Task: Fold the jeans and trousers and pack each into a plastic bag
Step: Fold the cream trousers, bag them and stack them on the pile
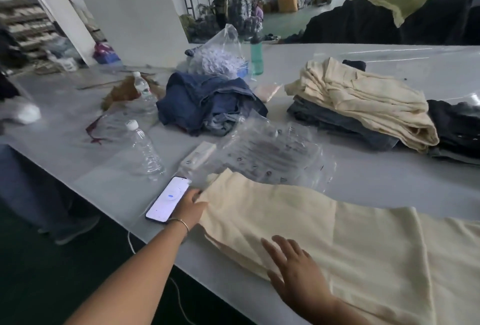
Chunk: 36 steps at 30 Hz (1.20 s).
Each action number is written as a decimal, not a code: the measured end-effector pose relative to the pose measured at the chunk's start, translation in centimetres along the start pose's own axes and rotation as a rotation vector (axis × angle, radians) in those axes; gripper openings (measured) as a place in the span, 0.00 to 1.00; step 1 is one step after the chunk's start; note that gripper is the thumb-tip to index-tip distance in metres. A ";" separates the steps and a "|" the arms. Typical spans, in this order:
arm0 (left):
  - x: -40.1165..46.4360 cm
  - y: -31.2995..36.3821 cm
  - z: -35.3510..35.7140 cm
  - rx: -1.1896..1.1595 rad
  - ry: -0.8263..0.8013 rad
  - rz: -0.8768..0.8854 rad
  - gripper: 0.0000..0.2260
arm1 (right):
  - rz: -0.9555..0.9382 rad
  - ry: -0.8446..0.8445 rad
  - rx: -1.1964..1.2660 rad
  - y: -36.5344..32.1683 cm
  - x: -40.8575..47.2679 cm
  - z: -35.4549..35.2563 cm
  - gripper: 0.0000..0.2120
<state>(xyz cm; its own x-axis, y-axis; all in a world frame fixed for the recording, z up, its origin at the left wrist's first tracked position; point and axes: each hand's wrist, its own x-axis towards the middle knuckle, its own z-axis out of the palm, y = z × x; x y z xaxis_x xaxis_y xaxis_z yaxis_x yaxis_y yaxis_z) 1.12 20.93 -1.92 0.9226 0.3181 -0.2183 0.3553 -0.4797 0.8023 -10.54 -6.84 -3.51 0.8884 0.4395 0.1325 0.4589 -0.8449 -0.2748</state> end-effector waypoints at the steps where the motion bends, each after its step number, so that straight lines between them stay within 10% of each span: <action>1: -0.1 -0.5 -0.3 -0.071 -0.025 -0.011 0.27 | 0.013 -0.001 0.033 -1.3 1.4 0.5 0.30; 11: 0.3 -4.7 -2.7 -0.967 -0.302 -0.302 0.14 | 0.159 0.077 0.087 -10.4 10.9 5.9 0.27; 20: -0.5 -5.8 -4.3 -0.820 -0.379 -0.265 0.09 | 0.186 0.234 0.184 -12.8 13.6 5.5 0.10; 27: -0.7 -6.8 -4.9 -0.730 -0.418 -0.254 0.06 | 0.211 0.683 0.251 -15.4 14.9 2.4 0.09; 36: -0.8 -8.5 -4.2 -0.945 -0.487 -0.358 0.12 | -0.033 0.309 0.059 -15.2 12.7 7.3 0.15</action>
<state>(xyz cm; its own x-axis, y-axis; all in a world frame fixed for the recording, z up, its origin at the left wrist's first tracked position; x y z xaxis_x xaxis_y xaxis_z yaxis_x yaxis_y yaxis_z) -3.24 28.22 -6.19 0.8240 -0.1392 -0.5492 0.5460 0.4540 0.7041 -6.29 13.77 -4.64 0.8377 0.3453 0.4231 0.4944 -0.8088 -0.3186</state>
